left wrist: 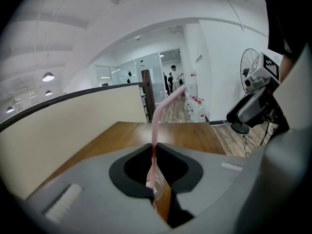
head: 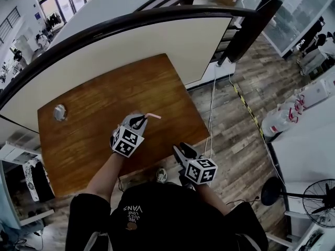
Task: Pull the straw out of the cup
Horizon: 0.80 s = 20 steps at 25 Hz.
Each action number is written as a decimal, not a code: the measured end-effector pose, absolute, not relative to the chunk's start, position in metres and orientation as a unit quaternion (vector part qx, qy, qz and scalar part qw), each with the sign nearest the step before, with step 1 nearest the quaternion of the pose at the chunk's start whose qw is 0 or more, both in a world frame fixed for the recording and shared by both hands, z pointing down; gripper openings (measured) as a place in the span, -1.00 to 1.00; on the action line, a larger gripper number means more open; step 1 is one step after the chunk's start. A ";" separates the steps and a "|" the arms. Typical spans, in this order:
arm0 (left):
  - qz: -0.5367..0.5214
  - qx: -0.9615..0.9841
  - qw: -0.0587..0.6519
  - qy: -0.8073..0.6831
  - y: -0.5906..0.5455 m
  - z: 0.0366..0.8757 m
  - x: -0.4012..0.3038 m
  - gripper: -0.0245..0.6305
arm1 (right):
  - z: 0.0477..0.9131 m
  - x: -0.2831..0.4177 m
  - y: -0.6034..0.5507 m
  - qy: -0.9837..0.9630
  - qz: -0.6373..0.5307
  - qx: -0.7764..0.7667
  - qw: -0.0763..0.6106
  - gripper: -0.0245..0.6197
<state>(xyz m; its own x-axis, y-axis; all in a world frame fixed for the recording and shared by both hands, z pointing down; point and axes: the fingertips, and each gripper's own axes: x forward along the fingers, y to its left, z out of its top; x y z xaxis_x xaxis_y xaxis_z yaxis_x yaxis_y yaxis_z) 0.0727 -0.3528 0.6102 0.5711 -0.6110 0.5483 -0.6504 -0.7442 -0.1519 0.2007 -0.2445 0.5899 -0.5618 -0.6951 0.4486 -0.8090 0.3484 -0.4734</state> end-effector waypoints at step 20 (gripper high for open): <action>0.205 0.904 0.008 -0.374 -0.342 0.541 0.028 -0.80 | 0.573 0.157 -0.233 -0.802 0.328 0.494 0.075 -0.42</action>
<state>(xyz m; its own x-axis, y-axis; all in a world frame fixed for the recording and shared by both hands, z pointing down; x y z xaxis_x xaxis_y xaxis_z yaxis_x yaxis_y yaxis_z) 0.0277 -0.3418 0.5407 0.6362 -0.6730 0.3772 -0.6798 -0.7202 -0.1383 0.1571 -0.2330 0.5734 -0.5016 -0.7425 0.4439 -0.8407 0.2974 -0.4525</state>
